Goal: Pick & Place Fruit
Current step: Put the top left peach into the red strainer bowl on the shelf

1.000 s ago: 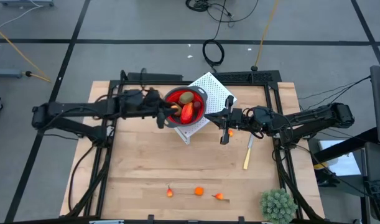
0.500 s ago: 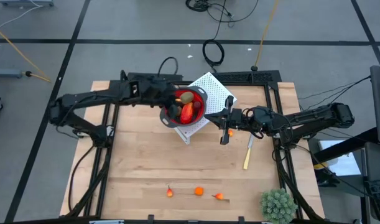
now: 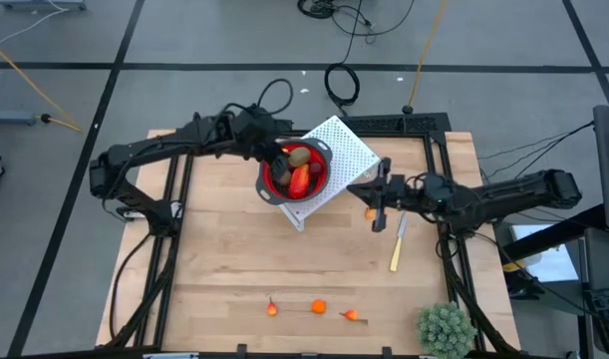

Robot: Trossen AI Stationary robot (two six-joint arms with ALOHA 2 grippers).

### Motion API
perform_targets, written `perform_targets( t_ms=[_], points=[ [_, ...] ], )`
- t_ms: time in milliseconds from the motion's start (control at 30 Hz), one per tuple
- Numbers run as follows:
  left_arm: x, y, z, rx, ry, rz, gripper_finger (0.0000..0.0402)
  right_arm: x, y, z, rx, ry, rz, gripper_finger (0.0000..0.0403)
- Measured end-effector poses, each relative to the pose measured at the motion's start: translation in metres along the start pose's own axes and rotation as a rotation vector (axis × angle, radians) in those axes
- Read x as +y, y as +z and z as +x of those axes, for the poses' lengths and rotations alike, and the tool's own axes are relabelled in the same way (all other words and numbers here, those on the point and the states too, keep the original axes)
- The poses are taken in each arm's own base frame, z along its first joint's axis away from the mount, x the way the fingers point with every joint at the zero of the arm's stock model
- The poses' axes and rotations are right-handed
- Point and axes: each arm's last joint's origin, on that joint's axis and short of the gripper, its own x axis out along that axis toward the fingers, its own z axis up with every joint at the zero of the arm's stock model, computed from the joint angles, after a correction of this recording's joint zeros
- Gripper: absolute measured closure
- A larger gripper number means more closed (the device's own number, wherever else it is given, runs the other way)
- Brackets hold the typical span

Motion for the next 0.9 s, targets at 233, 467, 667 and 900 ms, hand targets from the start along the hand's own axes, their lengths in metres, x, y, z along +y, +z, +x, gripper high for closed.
perform_targets(
  t_ms=[233, 467, 667, 900],
  points=[
    [0.003, 0.001, 0.000, 0.007, -0.025, -0.021, 0.0270, -0.010, -0.003, -0.033, -0.025, -0.020, 0.032, 0.0403],
    [0.003, 0.000, 0.000, 0.012, -0.027, -0.057, 0.0270, -0.014, -0.006, -0.052, 0.097, -0.023, 0.011, 0.0403],
    [0.003, 0.000, 0.000, 0.025, -0.059, -0.107, 0.0270, -0.016, -0.005, -0.067, 0.155, -0.021, 0.002, 0.0403],
    [0.004, 0.001, 0.000, 0.027, -0.060, -0.154, 0.0270, -0.019, -0.003, -0.084, 0.178, -0.031, 0.050, 0.0403]
  ],
)
